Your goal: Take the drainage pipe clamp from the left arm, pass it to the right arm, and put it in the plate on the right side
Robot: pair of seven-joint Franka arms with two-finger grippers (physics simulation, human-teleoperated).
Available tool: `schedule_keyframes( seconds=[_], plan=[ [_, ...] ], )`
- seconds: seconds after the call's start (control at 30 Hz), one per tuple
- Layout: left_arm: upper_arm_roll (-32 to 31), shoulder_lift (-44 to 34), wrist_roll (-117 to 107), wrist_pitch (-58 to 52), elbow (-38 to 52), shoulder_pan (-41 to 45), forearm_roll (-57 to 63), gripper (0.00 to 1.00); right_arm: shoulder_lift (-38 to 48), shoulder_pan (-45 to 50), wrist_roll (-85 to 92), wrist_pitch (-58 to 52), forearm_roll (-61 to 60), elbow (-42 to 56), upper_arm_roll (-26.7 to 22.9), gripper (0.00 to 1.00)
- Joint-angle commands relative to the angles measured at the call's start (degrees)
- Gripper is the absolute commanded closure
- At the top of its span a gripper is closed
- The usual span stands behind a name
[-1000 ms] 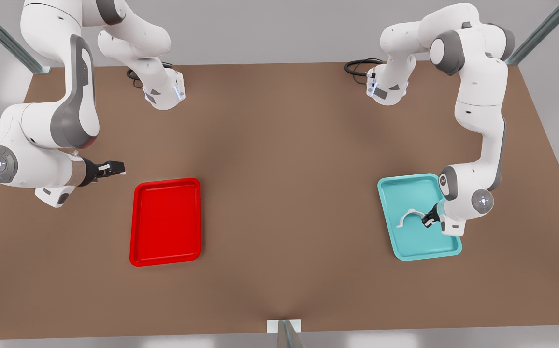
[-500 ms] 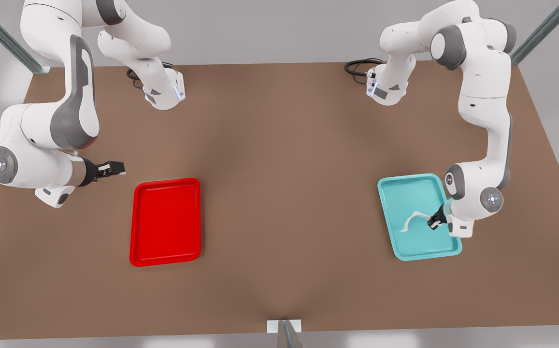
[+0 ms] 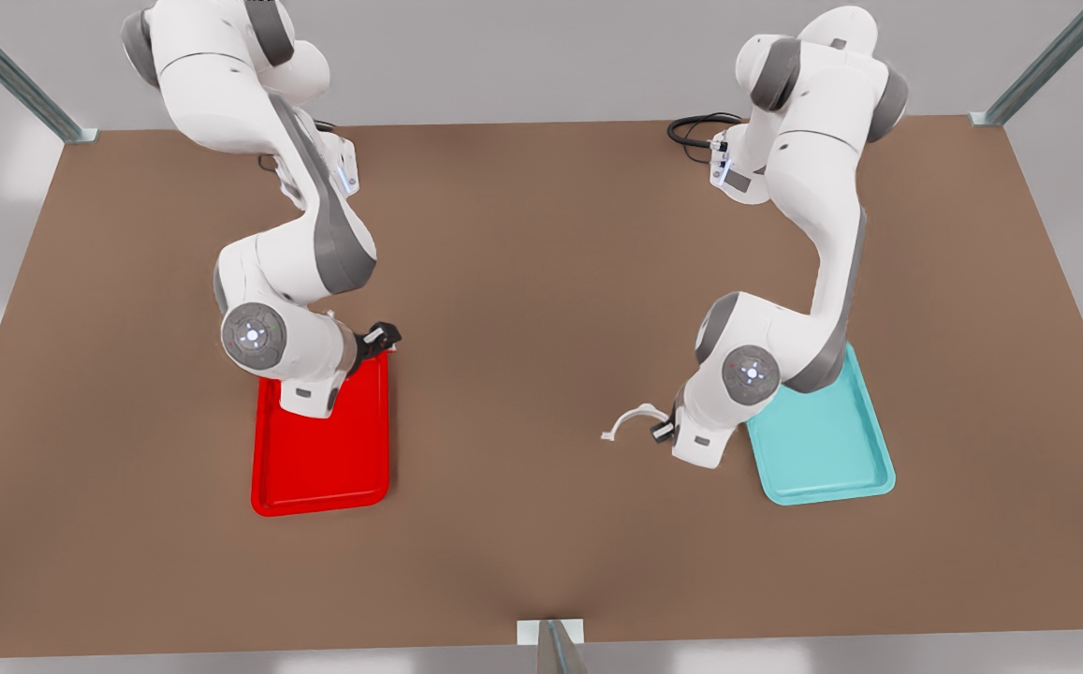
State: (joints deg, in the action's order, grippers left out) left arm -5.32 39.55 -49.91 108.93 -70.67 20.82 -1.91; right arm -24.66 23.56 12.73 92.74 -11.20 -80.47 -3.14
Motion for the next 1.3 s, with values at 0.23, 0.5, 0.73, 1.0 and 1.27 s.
schedule_keyframes(
  seconds=[0.23, 0.5, 0.73, 1.0, 1.27],
  plan=[
    [-1.89, 8.96, -50.9, -7.33, 13.36, 10.82, -3.98, 0.79, -7.95, 10.72, 23.92, 37.42, 1.97, 0.4, 0.24, 0.0],
    [-1.54, 10.9, -50.63, -9.17, 16.53, 11.52, -3.98, 0.79, -1.62, 12.21, 29.28, 52.72, 2.06, -12.87, 0.24, 0.0],
    [-1.45, 11.42, -39.14, -8.56, 16.62, 11.53, -3.8, 0.79, -4.08, 14.24, 48.43, 53.51, 2.15, -13.13, 0.24, 0.0],
    [-1.01, 11.07, -27.78, -9.0, 16.62, 11.61, -3.45, 0.79, -5.66, 15.55, 55.39, 53.86, 2.23, -13.13, 0.33, 0.0],
    [-1.1, 11.07, -24.88, -9.08, 16.53, 11.61, -3.54, 0.79, -7.07, 16.96, 55.74, 55.88, 2.15, -13.22, 0.33, 0.0]
  ],
)
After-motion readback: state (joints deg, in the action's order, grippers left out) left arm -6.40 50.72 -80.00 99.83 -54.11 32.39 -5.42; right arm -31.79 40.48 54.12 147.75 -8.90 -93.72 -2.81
